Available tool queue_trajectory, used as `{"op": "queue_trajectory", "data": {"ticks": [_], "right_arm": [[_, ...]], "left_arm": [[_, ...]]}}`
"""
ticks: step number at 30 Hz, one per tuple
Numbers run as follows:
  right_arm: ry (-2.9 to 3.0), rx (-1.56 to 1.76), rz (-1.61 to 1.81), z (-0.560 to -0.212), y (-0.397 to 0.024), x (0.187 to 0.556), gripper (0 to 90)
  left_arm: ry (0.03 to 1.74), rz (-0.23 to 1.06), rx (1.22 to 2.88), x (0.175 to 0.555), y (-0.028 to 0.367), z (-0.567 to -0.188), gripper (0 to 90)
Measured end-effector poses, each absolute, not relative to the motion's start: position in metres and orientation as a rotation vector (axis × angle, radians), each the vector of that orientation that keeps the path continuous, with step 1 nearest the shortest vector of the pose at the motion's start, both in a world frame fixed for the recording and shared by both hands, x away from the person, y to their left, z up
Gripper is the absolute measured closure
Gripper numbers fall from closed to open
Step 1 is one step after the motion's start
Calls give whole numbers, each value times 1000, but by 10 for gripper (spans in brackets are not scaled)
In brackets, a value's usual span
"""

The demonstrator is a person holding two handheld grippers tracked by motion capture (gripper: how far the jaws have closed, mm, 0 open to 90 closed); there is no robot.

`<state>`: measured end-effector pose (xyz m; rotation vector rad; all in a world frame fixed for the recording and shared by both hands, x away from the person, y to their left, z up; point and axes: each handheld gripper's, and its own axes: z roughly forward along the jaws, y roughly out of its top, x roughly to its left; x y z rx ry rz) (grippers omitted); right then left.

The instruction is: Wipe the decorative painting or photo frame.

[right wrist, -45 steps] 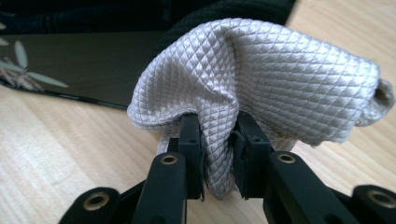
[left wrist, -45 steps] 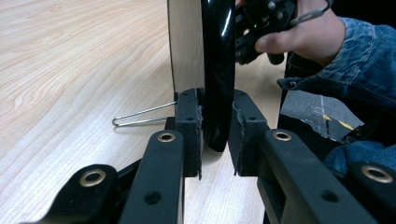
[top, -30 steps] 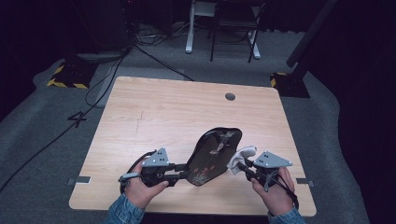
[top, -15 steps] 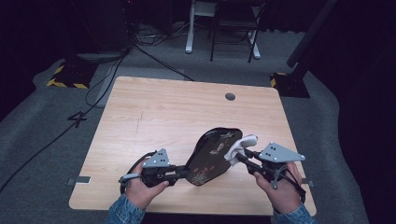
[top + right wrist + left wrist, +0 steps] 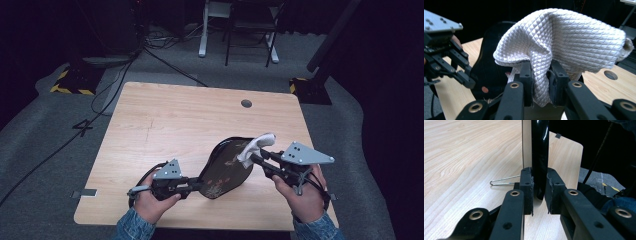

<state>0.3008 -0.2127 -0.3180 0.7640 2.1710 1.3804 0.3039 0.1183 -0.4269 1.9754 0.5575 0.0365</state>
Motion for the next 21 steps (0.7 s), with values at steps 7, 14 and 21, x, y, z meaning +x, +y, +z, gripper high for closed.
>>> {"op": "queue_trajectory", "data": {"ticks": [7,14,21], "right_arm": [[2126,776,1470,-309,-212,302,752],[2111,757,1524,-297,-202,304,752],[2112,767,1506,-293,-191,314,751]], "left_arm": [[556,36,1976,304,118,-427,782],[560,38,1980,304,118,-426,782],[557,35,1980,304,118,-426,781]]}}
